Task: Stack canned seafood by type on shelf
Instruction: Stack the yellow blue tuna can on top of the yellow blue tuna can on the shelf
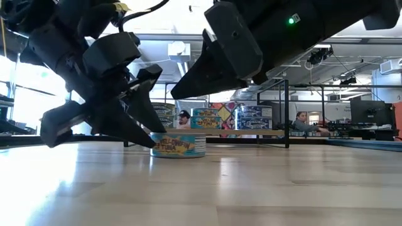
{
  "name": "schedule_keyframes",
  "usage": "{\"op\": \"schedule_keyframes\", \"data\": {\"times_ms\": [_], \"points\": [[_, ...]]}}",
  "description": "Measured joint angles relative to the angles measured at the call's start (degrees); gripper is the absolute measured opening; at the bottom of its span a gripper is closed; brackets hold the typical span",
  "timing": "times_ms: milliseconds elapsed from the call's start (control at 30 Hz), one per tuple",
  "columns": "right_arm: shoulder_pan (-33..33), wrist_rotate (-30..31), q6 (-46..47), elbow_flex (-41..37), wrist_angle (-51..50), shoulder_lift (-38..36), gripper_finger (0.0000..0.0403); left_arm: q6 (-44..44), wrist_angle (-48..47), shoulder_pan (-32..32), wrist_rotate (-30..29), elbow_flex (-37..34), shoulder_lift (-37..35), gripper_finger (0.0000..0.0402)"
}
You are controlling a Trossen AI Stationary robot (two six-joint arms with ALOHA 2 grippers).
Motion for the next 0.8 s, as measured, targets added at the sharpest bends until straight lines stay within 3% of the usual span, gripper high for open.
{"op": "schedule_keyframes", "data": {"times_ms": [267,533,667,800], "points": [[-0.06,0.0,-0.23,0.0,-0.11,0.0,0.0256,-0.43,4.66,-1.02,-2.54,-0.05,1.79,0.0113],[-0.32,0.26,0.03,0.0,-0.96,0.0,0.0256,-3.8,0.16,-1.2,-4.56,2.75,1.26,0.0113],[-0.34,0.28,0.6,0.0,-1.55,0.0,0.0256,-3.5,-1.47,0.39,-4.49,2.74,1.29,0.0113],[-0.14,0.43,0.63,0.02,-2.3,0.0,0.0256,-3.43,-1.96,2.01,-0.56,2.93,1.76,0.0091]]}}
